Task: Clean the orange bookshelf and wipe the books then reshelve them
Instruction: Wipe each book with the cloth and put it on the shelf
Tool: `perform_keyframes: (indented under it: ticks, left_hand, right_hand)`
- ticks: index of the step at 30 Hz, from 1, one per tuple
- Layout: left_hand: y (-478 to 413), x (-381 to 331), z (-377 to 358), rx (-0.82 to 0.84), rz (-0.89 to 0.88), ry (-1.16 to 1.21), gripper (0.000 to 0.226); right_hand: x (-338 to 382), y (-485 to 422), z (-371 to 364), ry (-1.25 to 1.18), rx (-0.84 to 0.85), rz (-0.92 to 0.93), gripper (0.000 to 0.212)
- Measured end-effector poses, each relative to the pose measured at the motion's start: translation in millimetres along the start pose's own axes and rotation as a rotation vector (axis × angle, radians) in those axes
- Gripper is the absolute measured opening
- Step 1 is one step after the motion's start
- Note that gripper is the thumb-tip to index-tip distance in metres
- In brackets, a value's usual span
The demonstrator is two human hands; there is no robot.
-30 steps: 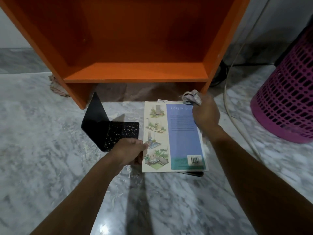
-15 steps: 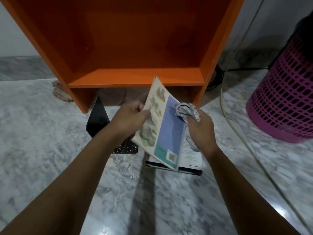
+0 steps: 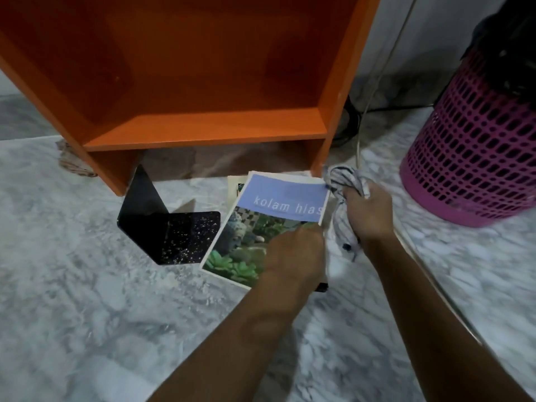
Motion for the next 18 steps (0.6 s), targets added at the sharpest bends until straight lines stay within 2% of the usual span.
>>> perform_keyframes:
  ticks: [2,5,6,8,10,11,12,15,16,18]
  left_hand:
    - [-5,20,-16,0.053,0.051,0.215,0.01]
    - [-10,48,-14,0.021,0.156,0.647,0.015]
    - [-10,58,-6,-0.046,0.156,0.724,0.014]
    - [-8,85,15,-0.302,0.162,0.768,0.013]
    - [2,122,28,-0.56,0.238,0.662,0.01]
    - [9,138,32,-0.61,0.299,0.574,0.007]
    - [14,149,34,-0.59,0.359,0.528,0.009]
    - [24,164,26,-0.311,0.472,0.64,0.012]
    - [26,165,23,-0.249,0.481,0.699,0.012]
    - [28,170,19,-0.212,0.493,0.803,0.01]
  right_hand:
    - [-2,5,-3,0.197,0.031,0.158,0.017]
    - [-3,14,-9,0.394,0.088,0.28,0.036]
    - [-3,20,-11,0.401,0.103,0.327,0.043]
    - [1,40,-17,0.35,0.137,0.454,0.051]
    - [6,73,-26,0.309,0.205,0.599,0.051]
    - [8,91,-33,0.3,0.265,0.696,0.05]
    - [8,110,-40,0.303,0.359,0.81,0.048]
    - [4,145,-60,0.465,0.663,1.103,0.055]
    - [3,143,-63,0.503,0.704,1.11,0.057]
    - [5,126,-66,0.488,0.721,0.942,0.06]
Point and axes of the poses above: each hand's wrist, its own y-axis away from the middle knuckle, its own z-axis out of the back of the hand, x = y × z, the point moved 4 cm from there along -y, towards the middle knuckle, and after that the axes turned 9 degrees about y, right-handed, at the moved point
